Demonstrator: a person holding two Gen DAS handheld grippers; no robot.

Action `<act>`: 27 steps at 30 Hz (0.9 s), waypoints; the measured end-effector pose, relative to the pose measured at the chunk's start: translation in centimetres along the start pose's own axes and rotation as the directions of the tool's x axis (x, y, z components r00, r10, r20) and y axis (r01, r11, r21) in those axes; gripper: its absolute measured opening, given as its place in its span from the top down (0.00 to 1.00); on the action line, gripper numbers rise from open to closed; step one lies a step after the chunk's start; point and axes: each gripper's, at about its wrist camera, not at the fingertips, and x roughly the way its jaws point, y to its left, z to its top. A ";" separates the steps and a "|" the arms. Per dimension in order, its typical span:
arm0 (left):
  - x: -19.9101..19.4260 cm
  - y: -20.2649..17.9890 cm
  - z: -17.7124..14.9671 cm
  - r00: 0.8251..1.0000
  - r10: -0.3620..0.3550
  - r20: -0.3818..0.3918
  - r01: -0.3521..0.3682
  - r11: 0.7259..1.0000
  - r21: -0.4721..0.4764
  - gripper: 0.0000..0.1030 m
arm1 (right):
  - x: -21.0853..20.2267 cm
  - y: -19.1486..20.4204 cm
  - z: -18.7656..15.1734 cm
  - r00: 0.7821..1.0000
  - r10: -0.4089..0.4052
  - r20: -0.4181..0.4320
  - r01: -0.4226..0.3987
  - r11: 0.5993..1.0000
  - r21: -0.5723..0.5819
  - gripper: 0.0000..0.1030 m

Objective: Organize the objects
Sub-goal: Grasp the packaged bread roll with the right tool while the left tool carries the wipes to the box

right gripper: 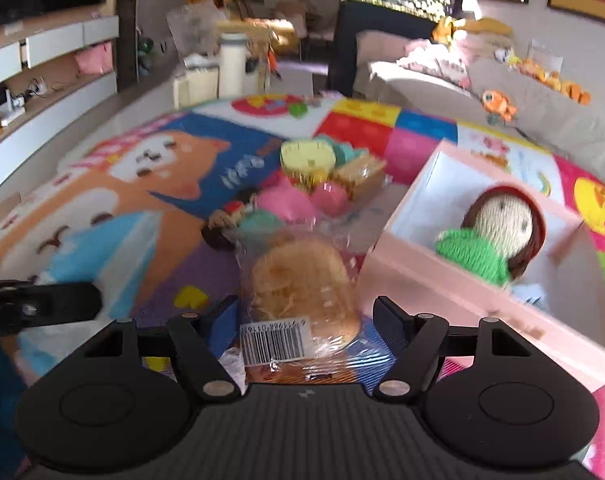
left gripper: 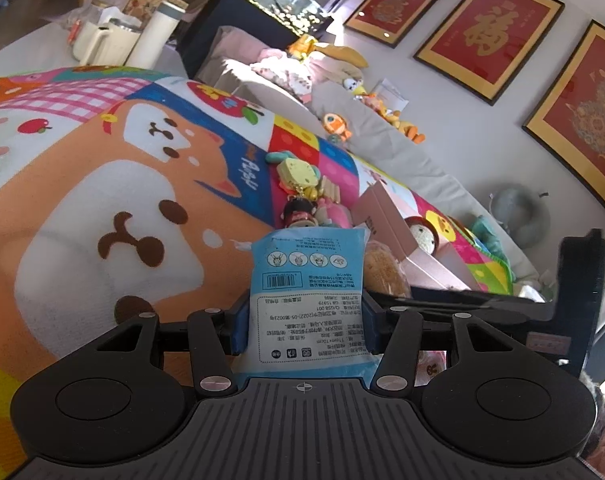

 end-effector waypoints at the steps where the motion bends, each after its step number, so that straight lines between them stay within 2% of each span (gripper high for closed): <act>1: 0.0 0.0 0.0 1.000 0.000 0.000 0.000 1.000 0.000 0.45 | 0.3 -0.1 0.0 1.000 0.002 -0.012 -0.002 1.000 0.008 0.42; 2: 0.0 0.0 0.0 1.000 0.000 0.000 0.000 1.000 0.001 0.45 | 0.0 -0.2 -0.1 1.000 -0.002 -0.006 0.002 1.000 0.015 0.45; 5: 0.0 0.0 0.0 1.000 0.001 0.000 -0.001 1.000 0.005 0.45 | -2.3 -1.3 -0.5 1.000 0.025 0.019 -0.026 0.998 0.064 0.45; 8: 0.1 -0.1 0.0 1.000 0.000 -0.008 0.000 1.000 0.014 0.45 | -5.9 -2.5 -1.3 0.997 -0.001 0.078 -0.005 0.997 0.077 0.46; 12: 0.0 -1.3 0.0 1.000 0.002 -0.031 0.000 0.997 0.080 0.46 | -11.1 -5.0 -3.7 0.994 -0.040 0.105 0.025 0.990 0.137 0.46; 13: -0.1 -1.9 0.1 0.999 -0.006 -0.043 0.010 0.995 0.101 0.46 | -12.3 -5.7 -4.6 0.993 -0.051 0.104 0.034 0.988 0.150 0.46; 15: -0.4 -3.6 0.7 0.996 -0.065 -0.063 0.073 0.989 0.128 0.46 | -14.1 -6.7 -6.2 0.992 -0.075 0.102 0.057 0.983 0.174 0.46; 17: -0.3 -6.4 1.8 0.985 -0.148 -0.091 0.161 0.974 0.162 0.46 | -15.3 -7.7 -7.7 0.989 -0.106 0.107 0.084 0.977 0.196 0.46; 19: 1.0 -9.8 3.3 0.966 -0.218 -0.137 0.242 0.950 0.197 0.46 | -16.0 -8.6 -8.9 0.985 -0.131 0.113 0.102 0.968 0.227 0.46; 23: 7.6 -15.6 6.0 0.908 -0.315 -0.276 0.362 0.922 0.139 0.46 | -16.3 -9.8 -10.4 0.980 -0.136 0.145 0.088 0.951 0.296 0.46; 24: 10.2 -17.2 6.5 0.898 -0.317 -0.306 0.374 0.916 0.148 0.46 | -16.2 -9.8 -10.7 0.977 -0.143 0.160 0.090 0.949 0.301 0.46; 27: 16.7 -20.7 6.4 0.897 -0.246 -0.368 0.329 0.927 0.181 0.46 | -16.1 -9.9 -11.6 0.970 -0.140 0.200 0.073 0.947 0.312 0.46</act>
